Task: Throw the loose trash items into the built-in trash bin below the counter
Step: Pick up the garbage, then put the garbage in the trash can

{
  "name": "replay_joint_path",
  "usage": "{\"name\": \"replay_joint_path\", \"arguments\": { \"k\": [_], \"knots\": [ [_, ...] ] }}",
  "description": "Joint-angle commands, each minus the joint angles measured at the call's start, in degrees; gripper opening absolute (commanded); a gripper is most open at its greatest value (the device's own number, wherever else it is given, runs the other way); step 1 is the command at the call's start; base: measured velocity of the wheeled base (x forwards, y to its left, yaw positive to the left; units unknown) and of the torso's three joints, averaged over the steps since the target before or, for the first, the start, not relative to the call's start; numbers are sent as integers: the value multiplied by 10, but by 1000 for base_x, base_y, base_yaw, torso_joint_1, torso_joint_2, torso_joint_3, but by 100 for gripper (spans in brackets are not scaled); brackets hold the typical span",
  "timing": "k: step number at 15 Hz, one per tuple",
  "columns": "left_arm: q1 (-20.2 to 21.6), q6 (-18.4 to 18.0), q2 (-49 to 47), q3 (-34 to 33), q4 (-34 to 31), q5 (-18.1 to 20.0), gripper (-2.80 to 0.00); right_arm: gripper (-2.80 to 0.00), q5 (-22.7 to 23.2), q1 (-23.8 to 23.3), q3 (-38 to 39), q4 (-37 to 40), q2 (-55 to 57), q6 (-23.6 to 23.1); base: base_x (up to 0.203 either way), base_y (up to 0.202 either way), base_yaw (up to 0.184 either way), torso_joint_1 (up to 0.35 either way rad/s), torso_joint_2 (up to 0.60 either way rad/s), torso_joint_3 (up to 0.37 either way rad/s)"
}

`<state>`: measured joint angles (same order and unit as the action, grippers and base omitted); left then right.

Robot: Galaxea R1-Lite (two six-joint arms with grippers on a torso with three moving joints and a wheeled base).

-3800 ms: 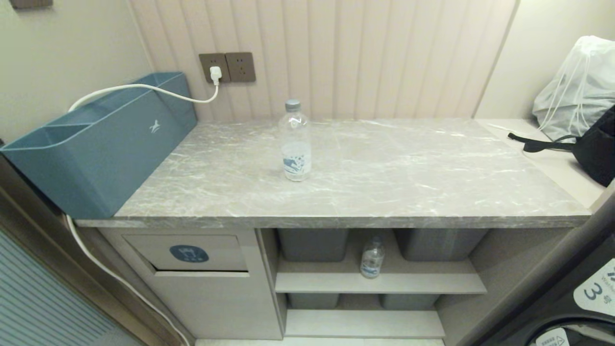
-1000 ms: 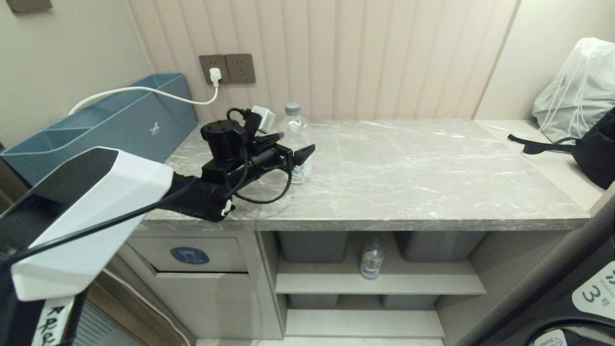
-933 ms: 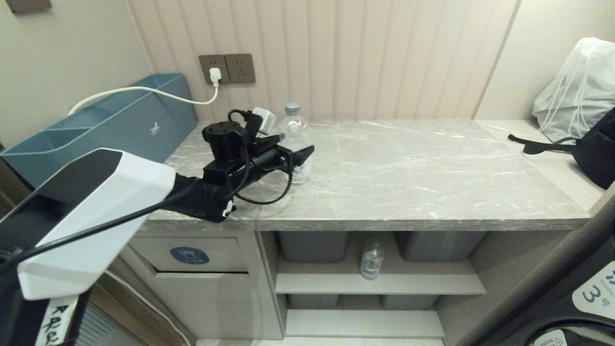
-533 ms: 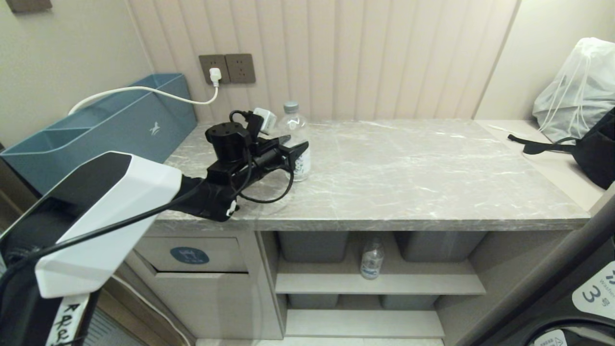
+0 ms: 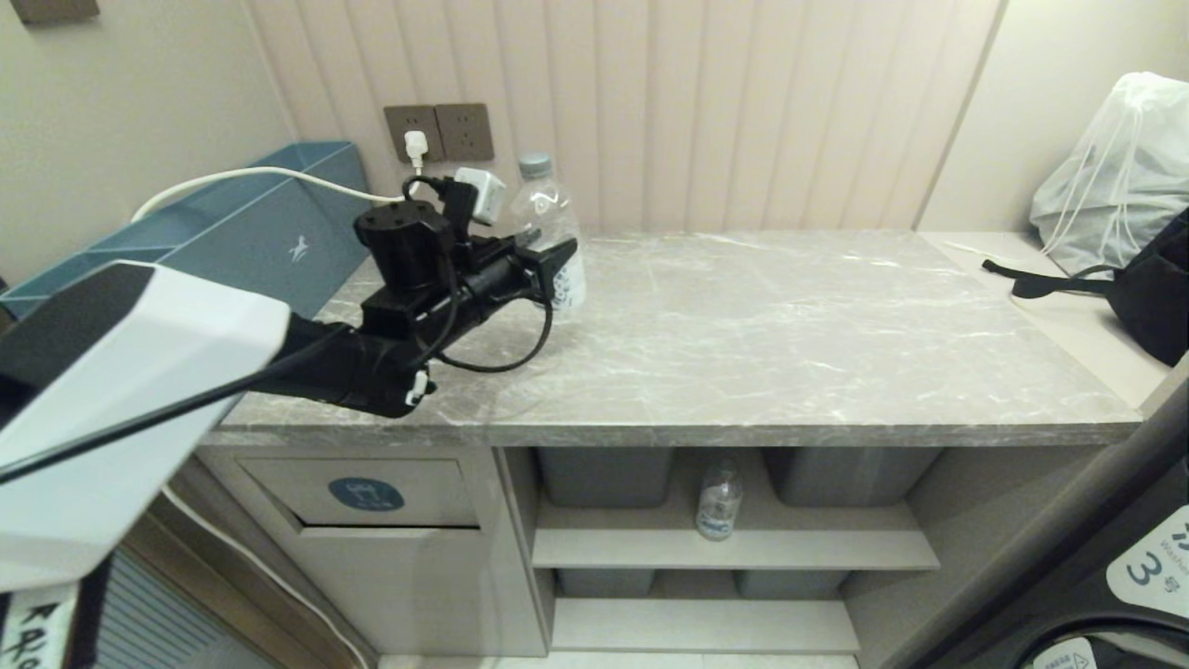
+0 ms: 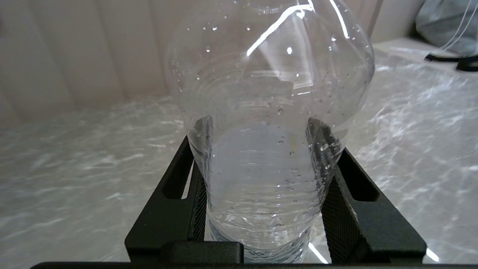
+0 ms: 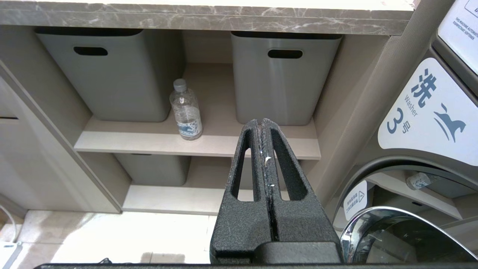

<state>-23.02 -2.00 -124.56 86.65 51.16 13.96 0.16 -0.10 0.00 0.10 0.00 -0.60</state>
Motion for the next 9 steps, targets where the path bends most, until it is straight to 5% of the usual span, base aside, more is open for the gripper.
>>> {"name": "replay_joint_path", "arguments": {
  "k": [1, 9],
  "knots": [
    [0, 2, 86, -48, 2, -3, -280, -280, 0, 0, 0, 0, 0, 0, 0, 0, 0, 0, 0, 0],
    [43, 7, 397, -357, -12, -12, -280, -280, 0, 0, 0, 0, 0, 0, 0, 0, 0, -37, 76, 43]
  ]
}}
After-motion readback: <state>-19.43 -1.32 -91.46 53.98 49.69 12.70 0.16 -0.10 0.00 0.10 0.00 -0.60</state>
